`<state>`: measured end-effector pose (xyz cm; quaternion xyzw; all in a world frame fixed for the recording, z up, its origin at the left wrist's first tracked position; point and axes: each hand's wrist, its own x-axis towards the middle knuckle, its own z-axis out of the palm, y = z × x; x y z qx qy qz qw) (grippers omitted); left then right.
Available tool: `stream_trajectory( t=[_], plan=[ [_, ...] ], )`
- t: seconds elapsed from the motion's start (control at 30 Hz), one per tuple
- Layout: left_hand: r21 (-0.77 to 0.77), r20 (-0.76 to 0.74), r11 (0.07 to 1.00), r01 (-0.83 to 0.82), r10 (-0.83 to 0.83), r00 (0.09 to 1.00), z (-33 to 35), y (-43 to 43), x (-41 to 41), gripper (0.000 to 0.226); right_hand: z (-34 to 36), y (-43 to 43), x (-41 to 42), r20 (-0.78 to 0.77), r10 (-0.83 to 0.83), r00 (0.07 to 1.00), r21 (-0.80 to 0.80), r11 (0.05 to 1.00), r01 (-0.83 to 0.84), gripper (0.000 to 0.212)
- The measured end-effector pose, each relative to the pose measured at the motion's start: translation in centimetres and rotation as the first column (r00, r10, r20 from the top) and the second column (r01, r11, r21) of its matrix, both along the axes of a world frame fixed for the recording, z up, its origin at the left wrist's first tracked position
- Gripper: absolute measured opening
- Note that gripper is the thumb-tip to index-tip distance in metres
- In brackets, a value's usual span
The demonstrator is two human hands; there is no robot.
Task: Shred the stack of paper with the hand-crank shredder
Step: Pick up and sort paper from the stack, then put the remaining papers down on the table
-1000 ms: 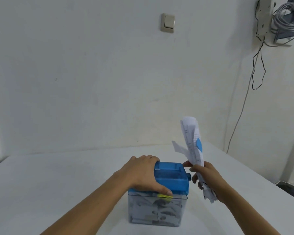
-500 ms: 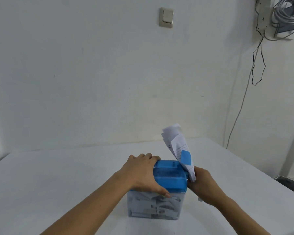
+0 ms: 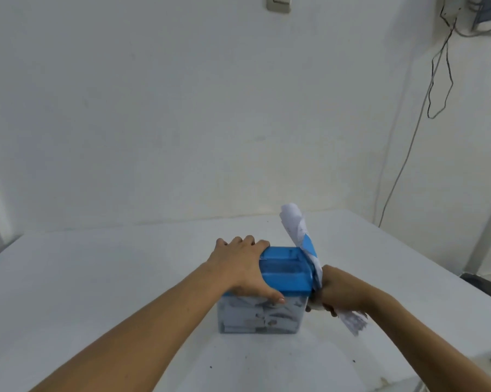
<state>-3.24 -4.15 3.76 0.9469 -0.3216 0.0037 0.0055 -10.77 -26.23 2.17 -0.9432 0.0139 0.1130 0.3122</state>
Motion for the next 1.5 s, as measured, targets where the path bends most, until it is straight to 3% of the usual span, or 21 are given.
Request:
stream_trajectory(
  t=[0.13, 0.23, 0.3, 0.4, 0.5, 0.6, 0.7, 0.8, 0.87, 0.93, 1.0, 1.03, 1.1, 1.17, 1.27, 1.37, 1.43, 1.5],
  plan=[
    [-0.018, -0.039, 1.000, -0.001, 0.001, 0.999, 0.1, 0.3, -0.1, 0.111, 0.7, 0.4, -0.6, -0.068, -0.075, 0.995, 0.101, 0.992, 0.082, 0.004],
    [-0.015, -0.039, 1.000, -0.001, 0.000, 0.999, 0.4, 0.5, -0.4, 0.111, 1.4, -0.7, -1.1, -0.183, -0.211, 0.960, 0.349, 0.899, 0.264, 0.039],
    [-0.014, -0.034, 1.000, -0.004, 0.003, 0.999, 0.4, 0.7, -0.5, 0.112, 2.1, -1.8, -1.6, -0.194, -0.285, 0.939, 0.356, 0.871, 0.338, 0.053],
    [-0.023, -0.033, 1.000, -0.011, 0.011, 0.999, 0.6, 1.0, -0.9, 0.112, 3.0, -3.5, -2.3, 0.001, -0.364, 0.932, 0.138, 0.923, 0.360, 0.058],
    [-0.037, -0.043, 0.999, -0.016, 0.014, 0.999, 0.7, 1.2, -1.2, 0.112, 3.8, -5.3, -3.3, 0.187, -0.314, 0.931, -0.134, 0.930, 0.341, 0.050],
    [-0.046, -0.056, 0.999, -0.022, 0.019, 0.998, 0.9, 1.3, -1.3, 0.111, 4.9, -6.1, -3.9, 0.205, -0.262, 0.943, -0.445, 0.833, 0.328, 0.041],
    [-0.037, -0.060, 0.999, -0.018, 0.015, 0.998, 1.0, 1.3, -1.3, 0.112, 5.9, -5.3, -4.7, 0.214, -0.297, 0.931, -0.523, 0.769, 0.366, 0.036],
    [-0.040, -0.063, 0.999, -0.013, 0.010, 0.998, 1.2, 1.4, -1.3, 0.122, 6.9, -4.3, -5.2, 0.191, -0.276, 0.942, -0.341, 0.881, 0.327, 0.023],
    [-0.102, -0.081, 0.995, -0.019, 0.010, 0.997, 1.6, 1.7, -1.7, 0.125, 7.7, -3.2, -5.4, 0.197, -0.300, 0.933, -0.020, 0.950, 0.310, 0.013],
    [-0.247, -0.074, 0.969, -0.022, 0.004, 0.997, 2.2, 2.0, -2.3, 0.119, 8.5, -1.6, -5.3, 0.206, -0.378, 0.903, 0.308, 0.901, 0.307, 0.007],
    [-0.486, -0.095, 0.873, -0.045, -0.001, 0.996, 3.3, 2.1, -3.1, 0.099, 9.2, 0.8, -4.7, 0.175, -0.381, 0.908, 0.458, 0.848, 0.267, 0.016],
    [-0.617, -0.145, 0.783, -0.079, -0.014, 0.989, 3.8, 2.1, -3.5, 0.087, 9.6, 2.2, -4.2, 0.144, -0.359, 0.922, 0.487, 0.837, 0.250, 0.020],
    [-0.834, -0.319, 0.501, -0.229, -0.100, 0.942, 4.8, 2.5, -4.4, 0.076, 10.2, 5.7, -3.7, 0.054, -0.289, 0.956, 0.563, 0.799, 0.210, 0.024],
    [-0.863, -0.490, 0.249, -0.439, -0.205, 0.847, 5.4, 3.6, -5.2, 0.067, 10.4, 9.4, -3.3, -0.008, -0.149, 0.989, 0.693, 0.712, 0.113, 0.032],
    [-0.784, -0.595, 0.006, -0.621, -0.294, 0.748, 4.6, 7.7, -6.0, 0.053, 9.4, 15.3, -2.7, -0.056, 0.050, 0.997, 0.831, 0.556, 0.019, 0.035],
    [-0.709, -0.654, -0.061, -0.703, -0.316, 0.687, 3.6, 13.2, -6.9, 0.063, 7.0, 21.9, -1.1, -0.113, 0.123, 0.986, 0.885, 0.464, 0.043, 0.026],
    [-0.643, -0.706, -0.055, -0.764, -0.346, 0.619, 3.1, 16.7, -7.6, 0.058, 4.8, 26.4, 0.5, -0.116, 0.096, 0.989, 0.882, 0.468, 0.058, 0.034],
    [-0.613, -0.733, -0.100, -0.783, -0.296, 0.612, 2.1, 21.1, -7.8, 0.047, 2.6, 31.1, 1.5, -0.112, 0.123, 0.986, 0.861, 0.508, 0.035, 0.043]
  ],
)
